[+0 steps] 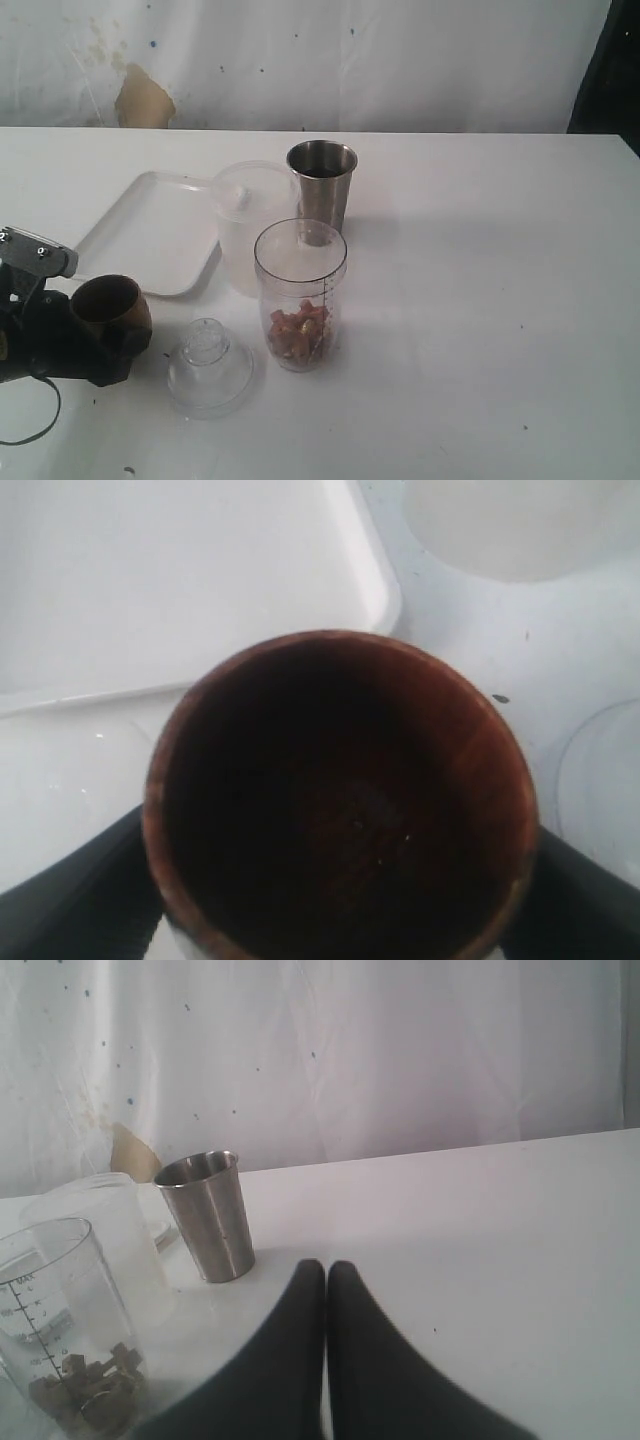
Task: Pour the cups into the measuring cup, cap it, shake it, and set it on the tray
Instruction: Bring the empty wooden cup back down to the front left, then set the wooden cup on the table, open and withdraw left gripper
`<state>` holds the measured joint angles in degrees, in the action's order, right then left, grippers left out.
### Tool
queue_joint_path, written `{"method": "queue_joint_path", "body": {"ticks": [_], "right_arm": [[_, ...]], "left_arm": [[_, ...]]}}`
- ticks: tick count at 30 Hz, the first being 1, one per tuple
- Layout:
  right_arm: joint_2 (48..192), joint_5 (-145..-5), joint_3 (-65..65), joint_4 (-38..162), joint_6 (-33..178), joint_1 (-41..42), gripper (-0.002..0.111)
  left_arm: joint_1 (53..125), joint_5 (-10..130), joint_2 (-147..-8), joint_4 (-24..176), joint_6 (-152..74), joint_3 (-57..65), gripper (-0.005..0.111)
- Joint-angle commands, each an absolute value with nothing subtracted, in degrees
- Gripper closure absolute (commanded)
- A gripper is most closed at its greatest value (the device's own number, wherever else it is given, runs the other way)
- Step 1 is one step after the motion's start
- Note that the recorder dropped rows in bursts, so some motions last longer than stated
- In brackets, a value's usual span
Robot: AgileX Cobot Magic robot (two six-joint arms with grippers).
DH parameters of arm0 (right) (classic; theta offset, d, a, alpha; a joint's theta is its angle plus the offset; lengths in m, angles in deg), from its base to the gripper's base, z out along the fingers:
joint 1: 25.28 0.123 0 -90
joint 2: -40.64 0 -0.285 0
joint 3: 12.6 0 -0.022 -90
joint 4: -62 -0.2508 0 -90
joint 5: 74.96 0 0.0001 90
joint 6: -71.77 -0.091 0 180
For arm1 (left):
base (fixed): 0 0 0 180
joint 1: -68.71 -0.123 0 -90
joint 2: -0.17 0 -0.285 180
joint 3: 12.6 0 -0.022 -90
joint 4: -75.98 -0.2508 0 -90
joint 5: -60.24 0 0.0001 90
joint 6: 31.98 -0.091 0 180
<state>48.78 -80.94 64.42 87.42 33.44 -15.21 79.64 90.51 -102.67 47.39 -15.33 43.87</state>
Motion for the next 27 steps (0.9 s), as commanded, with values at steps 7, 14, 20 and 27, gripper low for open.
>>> {"method": "queue_joint_path", "body": {"ticks": [7,14,20,27], "right_arm": [[48.42,-81.27,64.61,87.39,33.52,-15.03,0.108],[48.42,-81.27,64.61,87.39,33.52,-15.03,0.108],[48.42,-81.27,64.61,87.39,33.52,-15.03,0.108],[48.42,-81.27,64.61,87.39,33.52,-15.03,0.108]], "left_arm": [[79.64,88.23,-102.98,51.04,-15.48,43.92,0.017],[79.64,87.56,-102.87,51.04,-15.27,43.92,0.005],[79.64,85.08,-98.1,50.93,-10.8,43.92,0.005],[79.64,84.34,-86.35,50.93,-6.29,43.92,0.005]]}}
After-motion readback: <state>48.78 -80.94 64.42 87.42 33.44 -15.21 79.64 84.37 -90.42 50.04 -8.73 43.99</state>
